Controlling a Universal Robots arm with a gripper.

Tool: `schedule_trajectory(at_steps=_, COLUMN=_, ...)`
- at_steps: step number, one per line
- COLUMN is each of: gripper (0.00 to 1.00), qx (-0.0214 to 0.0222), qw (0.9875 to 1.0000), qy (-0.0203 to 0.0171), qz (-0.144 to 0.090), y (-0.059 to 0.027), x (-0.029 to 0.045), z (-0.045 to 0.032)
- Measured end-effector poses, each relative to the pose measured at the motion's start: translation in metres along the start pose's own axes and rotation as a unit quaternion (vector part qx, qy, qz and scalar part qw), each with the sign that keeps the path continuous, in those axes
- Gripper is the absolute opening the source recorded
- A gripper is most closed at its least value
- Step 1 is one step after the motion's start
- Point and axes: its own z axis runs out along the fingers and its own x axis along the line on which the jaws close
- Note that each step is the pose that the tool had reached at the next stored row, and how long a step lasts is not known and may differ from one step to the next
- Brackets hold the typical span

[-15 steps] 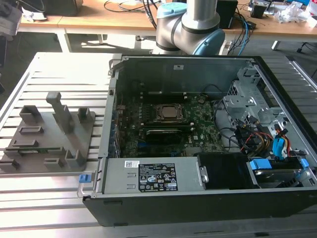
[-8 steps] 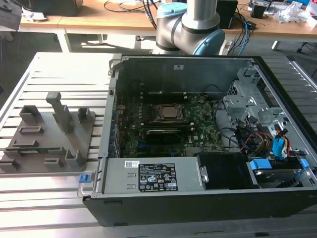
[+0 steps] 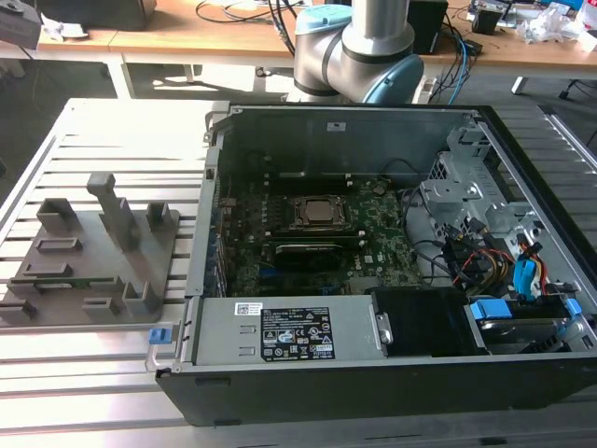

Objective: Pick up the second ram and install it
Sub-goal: 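Pick up the second ram and move it above second insertion slot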

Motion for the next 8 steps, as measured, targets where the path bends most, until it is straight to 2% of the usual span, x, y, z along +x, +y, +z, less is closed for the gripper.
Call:
schedule_trajectory(at_steps=4, gripper=0.11, qx=0.0005, qw=0.9998, qy=-0.0003, qz=0.019, y=0.0, x=0.0, z=0.0008)
schedule_trajectory(at_steps=6, gripper=0.11, qx=0.0009, qw=0.9993, qy=0.0019, qz=0.036, y=0.0, x=0.0, z=0.0015)
schedule_trajectory(at_steps=8, gripper=0.11, qx=0.0013, qw=0.9985, qy=0.0019, qz=0.055, y=0.0, x=0.0, z=0.0015)
